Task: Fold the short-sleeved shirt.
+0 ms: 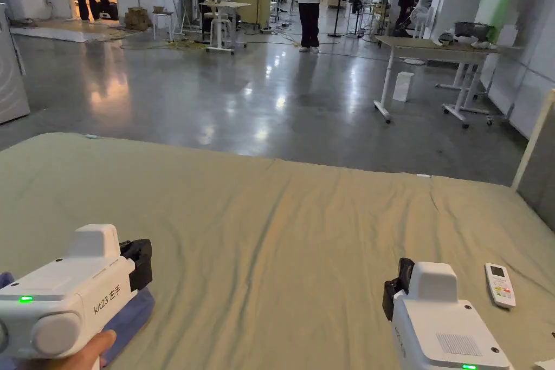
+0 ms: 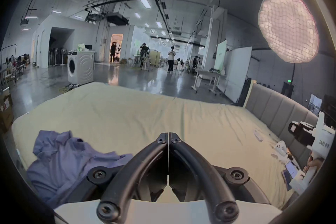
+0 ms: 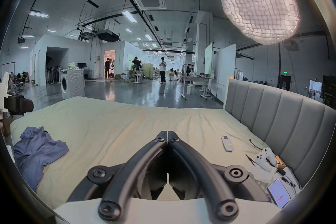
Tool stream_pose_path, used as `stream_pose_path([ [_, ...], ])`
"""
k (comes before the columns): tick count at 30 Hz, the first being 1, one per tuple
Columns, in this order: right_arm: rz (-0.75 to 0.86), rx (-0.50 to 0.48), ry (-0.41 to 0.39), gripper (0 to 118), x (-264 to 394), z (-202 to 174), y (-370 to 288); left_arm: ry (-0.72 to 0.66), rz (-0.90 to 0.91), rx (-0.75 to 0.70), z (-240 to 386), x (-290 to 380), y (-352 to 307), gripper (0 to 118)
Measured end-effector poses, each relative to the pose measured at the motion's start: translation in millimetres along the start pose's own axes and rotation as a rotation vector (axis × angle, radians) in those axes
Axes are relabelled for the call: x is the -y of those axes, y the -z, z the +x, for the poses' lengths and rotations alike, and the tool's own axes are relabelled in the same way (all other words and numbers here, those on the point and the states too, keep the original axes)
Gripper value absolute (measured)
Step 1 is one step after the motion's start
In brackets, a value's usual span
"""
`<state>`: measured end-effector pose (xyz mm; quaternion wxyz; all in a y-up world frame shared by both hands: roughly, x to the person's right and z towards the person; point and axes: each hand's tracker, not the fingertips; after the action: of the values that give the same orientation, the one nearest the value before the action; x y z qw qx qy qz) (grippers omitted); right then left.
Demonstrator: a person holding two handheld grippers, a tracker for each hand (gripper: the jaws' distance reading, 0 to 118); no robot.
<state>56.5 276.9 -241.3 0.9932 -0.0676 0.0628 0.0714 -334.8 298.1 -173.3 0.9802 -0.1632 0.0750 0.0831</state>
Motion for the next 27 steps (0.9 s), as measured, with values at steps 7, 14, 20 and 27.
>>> stream_pose_path([
  [7,-0.038,-0.074,0.006,0,16,-36,7,-0.077,-0.228,-0.212,-134,31,1,0],
  [14,-0.081,-0.136,-0.022,0,29,-68,12,-0.086,-0.477,-0.347,-226,81,22,51],
  [20,-0.107,-0.15,-0.05,0,35,-80,21,-0.151,-0.546,-0.358,-246,105,54,88],
  [27,-0.139,-0.136,-0.082,0,46,-78,27,0.025,-0.669,-0.365,-232,147,98,69],
])
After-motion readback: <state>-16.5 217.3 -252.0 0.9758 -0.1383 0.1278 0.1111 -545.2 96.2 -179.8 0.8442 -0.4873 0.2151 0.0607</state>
